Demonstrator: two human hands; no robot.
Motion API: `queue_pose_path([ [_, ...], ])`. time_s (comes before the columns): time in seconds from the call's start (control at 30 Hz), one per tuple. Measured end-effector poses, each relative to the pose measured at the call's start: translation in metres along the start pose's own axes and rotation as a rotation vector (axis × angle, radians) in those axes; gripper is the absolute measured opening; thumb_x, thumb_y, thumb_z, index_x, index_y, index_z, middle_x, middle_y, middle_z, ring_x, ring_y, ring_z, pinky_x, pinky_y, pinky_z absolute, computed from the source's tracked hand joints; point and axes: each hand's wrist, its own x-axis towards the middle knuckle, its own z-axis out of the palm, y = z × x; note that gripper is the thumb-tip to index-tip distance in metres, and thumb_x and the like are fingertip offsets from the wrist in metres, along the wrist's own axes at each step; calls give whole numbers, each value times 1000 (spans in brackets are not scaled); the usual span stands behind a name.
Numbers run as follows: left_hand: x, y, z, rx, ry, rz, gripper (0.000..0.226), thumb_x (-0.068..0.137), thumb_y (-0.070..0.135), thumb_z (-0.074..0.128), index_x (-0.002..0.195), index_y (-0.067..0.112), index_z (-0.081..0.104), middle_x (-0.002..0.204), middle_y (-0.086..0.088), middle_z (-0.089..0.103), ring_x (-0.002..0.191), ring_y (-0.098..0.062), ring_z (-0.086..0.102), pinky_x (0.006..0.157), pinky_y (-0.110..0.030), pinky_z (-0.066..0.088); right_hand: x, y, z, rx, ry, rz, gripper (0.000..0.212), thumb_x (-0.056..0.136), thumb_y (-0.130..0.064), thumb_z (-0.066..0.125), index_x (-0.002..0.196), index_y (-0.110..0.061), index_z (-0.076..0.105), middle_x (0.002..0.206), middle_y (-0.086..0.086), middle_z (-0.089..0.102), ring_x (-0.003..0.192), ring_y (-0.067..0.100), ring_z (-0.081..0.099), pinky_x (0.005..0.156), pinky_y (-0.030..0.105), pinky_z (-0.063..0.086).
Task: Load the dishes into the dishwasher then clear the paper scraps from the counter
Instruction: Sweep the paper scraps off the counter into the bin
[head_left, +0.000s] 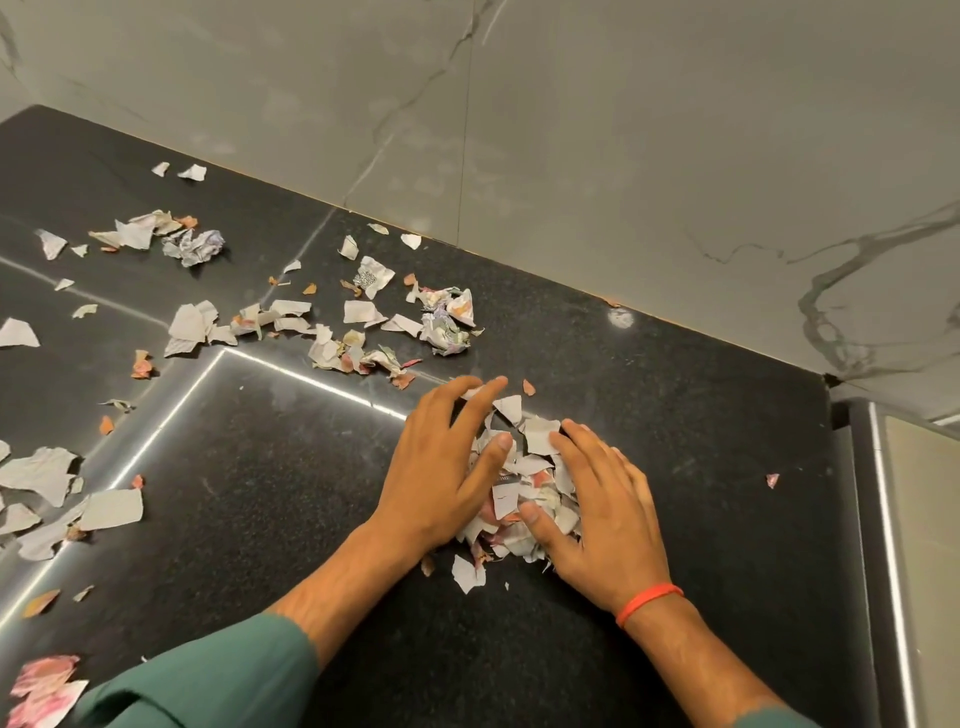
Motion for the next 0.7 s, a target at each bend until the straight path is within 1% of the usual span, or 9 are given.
queue_pose_path([
  [0.07, 2, 1, 3, 67, -53, -17, 61, 105, 56, 38, 160, 34, 24, 164, 1, 26, 151, -16, 25, 123, -41, 26, 0, -1, 0, -4, 0, 2, 83, 91, -80, 30, 155, -27, 33, 165, -12, 23, 152, 4, 15, 125, 42, 16],
  [0.13, 5, 0, 6, 107, -83, -31, 65, 105, 62, 32, 162, 35, 16, 169, 2, 18, 156, -14, 16, 127, -41, 15, 0, -1, 0, -9, -1, 7, 83, 91, -80, 30, 155, -27, 33, 165, -12, 23, 152, 4, 16, 125, 41, 17],
  [0.2, 11, -1, 7, 97, -107, -30, 67, 104, 63, 28, 163, 35, 14, 170, 2, 17, 157, -12, 12, 128, -39, 12, 1, -2, 0, -9, -5, 11, 84, 91, -80, 29, 155, -28, 33, 165, -11, 23, 152, 4, 17, 125, 42, 17],
  [0.27, 22, -2, 8, 95, -153, 7, 68, 103, 63, 28, 163, 35, 11, 170, 2, 16, 157, -12, 9, 128, -39, 10, 0, -2, -1, -8, -6, 12, 83, 91, -80, 29, 155, -28, 33, 165, -11, 24, 152, 5, 17, 125, 42, 17],
  [0.33, 37, -2, 11, 93, -200, 51, 68, 103, 61, 27, 163, 35, 10, 170, 3, 18, 158, -12, 8, 128, -42, 11, 0, -2, -1, -14, -8, 7, 82, 91, -79, 30, 155, -28, 34, 165, -11, 24, 152, 5, 19, 125, 40, 16],
  [0.4, 50, -2, 14, 118, -251, 111, 67, 102, 61, 25, 163, 34, 15, 169, 4, 22, 158, -13, 8, 128, -44, 13, 0, -2, -1, -20, -9, 6, 81, 92, -78, 33, 155, -28, 34, 165, -11, 24, 152, 5, 19, 125, 38, 14],
  [0.5, 59, -2, 15, 152, -327, 203, 66, 100, 60, 19, 158, 32, 34, 167, 6, 26, 158, -14, 9, 128, -43, 10, 1, -1, 0, -37, -20, 11, 82, 91, -77, 34, 156, -28, 32, 166, -11, 22, 152, 5, 17, 124, 34, 11],
  [0.57, 55, -2, 12, 88, -342, 223, 67, 100, 58, 19, 153, 27, 45, 165, 6, 32, 157, -10, 13, 128, -40, 11, 1, -1, 0, -32, -13, 9, 82, 91, -78, 33, 155, -26, 34, 165, -10, 23, 152, 7, 19, 124, 36, 14],
  [0.7, 39, -2, 10, -57, -345, 217, 61, 101, 53, 26, 147, 24, 54, 160, 7, 42, 154, -4, 21, 127, -36, 16, 1, -1, 0, -14, -4, 6, 82, 91, -78, 33, 155, -27, 35, 165, -10, 25, 152, 6, 20, 124, 37, 15],
])
